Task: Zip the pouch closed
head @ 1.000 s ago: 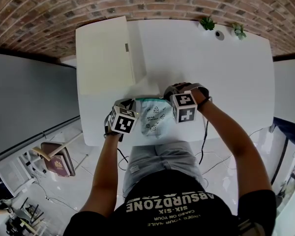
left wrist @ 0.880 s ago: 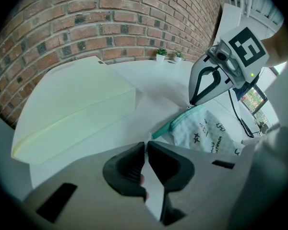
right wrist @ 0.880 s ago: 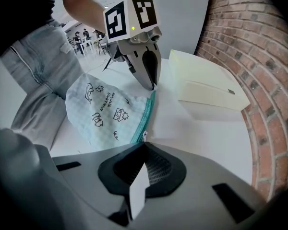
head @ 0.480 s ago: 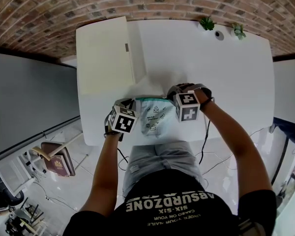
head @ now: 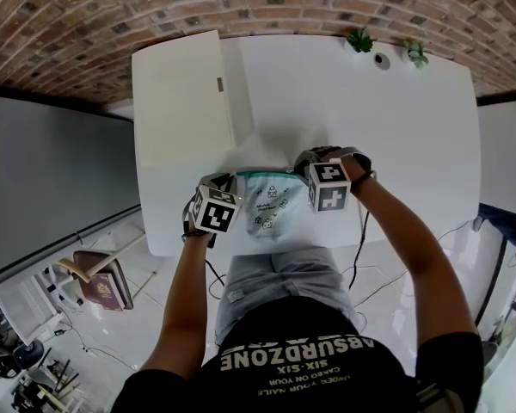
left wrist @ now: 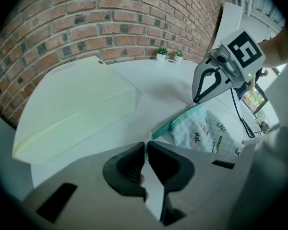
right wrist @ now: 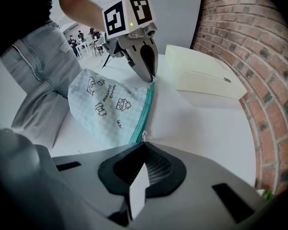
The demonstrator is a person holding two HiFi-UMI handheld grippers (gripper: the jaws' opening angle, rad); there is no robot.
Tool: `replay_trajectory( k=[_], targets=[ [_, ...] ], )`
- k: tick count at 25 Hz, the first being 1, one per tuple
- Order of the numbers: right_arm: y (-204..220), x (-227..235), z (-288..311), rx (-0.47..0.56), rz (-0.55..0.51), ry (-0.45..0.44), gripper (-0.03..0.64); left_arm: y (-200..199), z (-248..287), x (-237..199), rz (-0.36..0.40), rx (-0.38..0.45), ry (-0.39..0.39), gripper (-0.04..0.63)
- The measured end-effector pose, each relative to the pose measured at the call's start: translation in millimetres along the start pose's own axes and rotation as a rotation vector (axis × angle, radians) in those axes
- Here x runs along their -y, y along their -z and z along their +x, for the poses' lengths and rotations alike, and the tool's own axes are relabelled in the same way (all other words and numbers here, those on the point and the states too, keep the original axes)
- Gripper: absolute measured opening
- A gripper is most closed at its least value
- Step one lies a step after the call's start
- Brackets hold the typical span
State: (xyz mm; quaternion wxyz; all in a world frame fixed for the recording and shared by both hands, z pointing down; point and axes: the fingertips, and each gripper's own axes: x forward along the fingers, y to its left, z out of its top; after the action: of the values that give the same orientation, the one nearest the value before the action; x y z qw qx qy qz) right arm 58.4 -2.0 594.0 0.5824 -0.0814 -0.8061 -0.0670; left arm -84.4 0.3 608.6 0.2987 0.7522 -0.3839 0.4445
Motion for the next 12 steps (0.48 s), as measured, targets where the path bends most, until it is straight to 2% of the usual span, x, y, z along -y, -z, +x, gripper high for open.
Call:
replay_trajectory(
  k=[12],
  targets=[
    [13, -3, 0, -0.012, 0.025, -0.001, -0.002, 1, 1, 0, 0.000, -0.003, -0.008, 0.032]
  ],
)
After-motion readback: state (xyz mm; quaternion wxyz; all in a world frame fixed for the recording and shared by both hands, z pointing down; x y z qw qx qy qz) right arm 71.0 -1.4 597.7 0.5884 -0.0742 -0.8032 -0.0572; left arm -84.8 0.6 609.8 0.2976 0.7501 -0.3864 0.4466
